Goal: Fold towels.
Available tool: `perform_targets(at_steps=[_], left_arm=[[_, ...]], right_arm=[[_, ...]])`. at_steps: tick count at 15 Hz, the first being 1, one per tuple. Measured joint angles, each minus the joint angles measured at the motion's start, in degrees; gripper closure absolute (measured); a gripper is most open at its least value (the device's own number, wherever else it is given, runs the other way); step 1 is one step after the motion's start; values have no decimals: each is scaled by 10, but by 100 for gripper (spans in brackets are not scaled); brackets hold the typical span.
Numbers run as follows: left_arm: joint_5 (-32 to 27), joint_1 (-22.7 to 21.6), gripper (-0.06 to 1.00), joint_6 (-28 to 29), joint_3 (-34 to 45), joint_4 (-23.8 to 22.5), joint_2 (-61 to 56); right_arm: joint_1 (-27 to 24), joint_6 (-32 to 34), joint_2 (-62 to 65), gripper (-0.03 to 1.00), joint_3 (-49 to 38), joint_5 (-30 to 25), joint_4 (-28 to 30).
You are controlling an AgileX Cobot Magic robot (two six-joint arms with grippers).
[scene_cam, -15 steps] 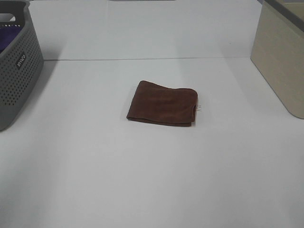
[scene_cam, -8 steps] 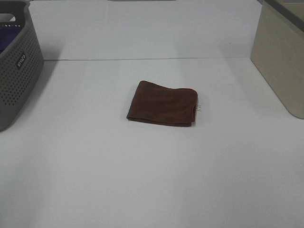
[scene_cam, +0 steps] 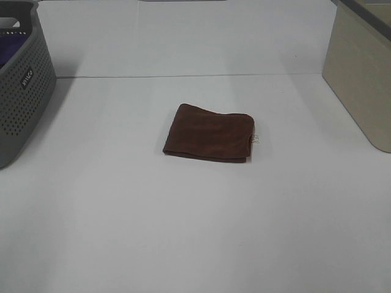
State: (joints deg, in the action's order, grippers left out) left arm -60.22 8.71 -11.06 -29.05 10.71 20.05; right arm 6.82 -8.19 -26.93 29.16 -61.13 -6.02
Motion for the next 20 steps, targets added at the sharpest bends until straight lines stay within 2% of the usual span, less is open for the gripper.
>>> perform_targets(at_steps=[11, 13, 15, 18, 20], left_arm=[[-1, -4, 27, -2, 0, 1, -20], [-1, -38, 27, -2, 0, 1, -82], [-1, -79, 27, -2, 0, 1, -186], [-2, -80, 27, -2, 0, 1, -203], [-2, -80, 27, -2, 0, 1, -203]], right_arm=[[0, 4, 2, 19, 0, 0, -10], [-13, 4, 43, 19, 0, 1, -15], [-68, 4, 168, 19, -1, 3, -17], [-95, 4, 264, 19, -1, 2, -21], [-96, 4, 272, 19, -2, 1, -30]])
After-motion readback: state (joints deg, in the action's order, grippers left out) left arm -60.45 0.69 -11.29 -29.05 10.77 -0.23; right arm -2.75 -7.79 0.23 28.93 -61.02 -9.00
